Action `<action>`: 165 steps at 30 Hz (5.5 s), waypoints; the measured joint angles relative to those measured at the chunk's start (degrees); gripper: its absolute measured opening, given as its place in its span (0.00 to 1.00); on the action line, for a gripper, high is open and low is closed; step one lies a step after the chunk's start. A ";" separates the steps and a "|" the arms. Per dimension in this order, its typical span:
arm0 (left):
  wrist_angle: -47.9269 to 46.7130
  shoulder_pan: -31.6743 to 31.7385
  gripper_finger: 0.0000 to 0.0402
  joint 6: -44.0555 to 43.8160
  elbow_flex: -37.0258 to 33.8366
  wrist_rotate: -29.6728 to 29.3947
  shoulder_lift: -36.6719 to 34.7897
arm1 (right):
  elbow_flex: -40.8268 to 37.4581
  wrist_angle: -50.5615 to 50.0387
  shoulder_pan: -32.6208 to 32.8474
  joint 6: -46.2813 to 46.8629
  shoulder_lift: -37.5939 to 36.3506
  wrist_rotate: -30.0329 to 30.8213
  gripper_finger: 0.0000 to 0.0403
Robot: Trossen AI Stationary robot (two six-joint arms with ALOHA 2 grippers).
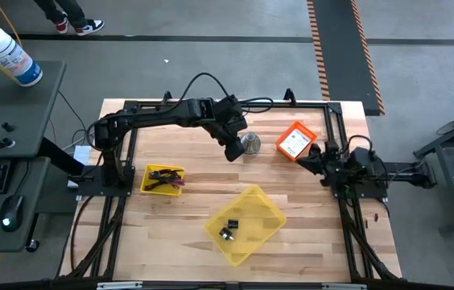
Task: Pick and place items into bin
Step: Return to Home Position
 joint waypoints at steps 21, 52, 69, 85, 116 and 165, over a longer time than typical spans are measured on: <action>-0.09 0.01 0.00 1.72 0.00 0.00 0.00 | -0.02 -8.04 0.00 -4.46 0.13 -0.52 0.00; 8.45 0.51 0.00 11.35 -9.28 -2.41 -12.09 | -0.04 -8.48 0.00 -13.00 0.22 -3.91 0.00; 41.20 4.58 0.00 8.48 -63.03 4.10 -53.44 | -0.07 -8.52 0.00 -12.98 0.22 -3.93 0.00; 42.57 4.51 0.00 1.86 -87.06 -5.08 -88.80 | -0.07 -8.53 -0.01 -12.98 0.23 -3.93 0.01; 48.32 4.50 0.00 -4.58 -98.12 -4.54 -102.47 | -0.07 -8.54 -0.02 -12.98 0.22 -3.94 0.00; 45.83 -19.12 0.00 -1.75 -98.05 -19.34 -106.64 | -0.07 -8.55 -0.01 -12.97 0.22 -3.94 0.01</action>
